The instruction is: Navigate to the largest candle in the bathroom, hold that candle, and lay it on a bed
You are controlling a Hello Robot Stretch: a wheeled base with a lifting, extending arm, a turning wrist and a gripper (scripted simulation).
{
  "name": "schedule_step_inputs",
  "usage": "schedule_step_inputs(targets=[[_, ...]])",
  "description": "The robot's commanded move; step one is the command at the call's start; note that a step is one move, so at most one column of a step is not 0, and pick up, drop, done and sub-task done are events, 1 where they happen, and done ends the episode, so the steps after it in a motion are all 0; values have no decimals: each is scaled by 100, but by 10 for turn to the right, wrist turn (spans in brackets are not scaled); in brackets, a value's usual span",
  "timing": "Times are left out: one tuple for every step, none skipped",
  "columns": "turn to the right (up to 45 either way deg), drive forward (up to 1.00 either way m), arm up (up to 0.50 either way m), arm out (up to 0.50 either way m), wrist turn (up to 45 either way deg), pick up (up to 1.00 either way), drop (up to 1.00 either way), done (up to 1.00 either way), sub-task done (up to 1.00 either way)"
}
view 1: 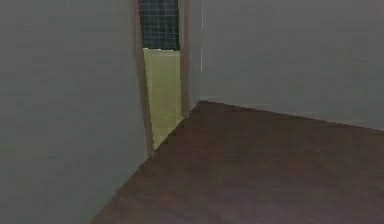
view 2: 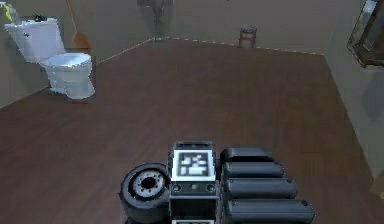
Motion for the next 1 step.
schedule_step_inputs(targets=[[0,100,0,0,0,0,0,0,0]])
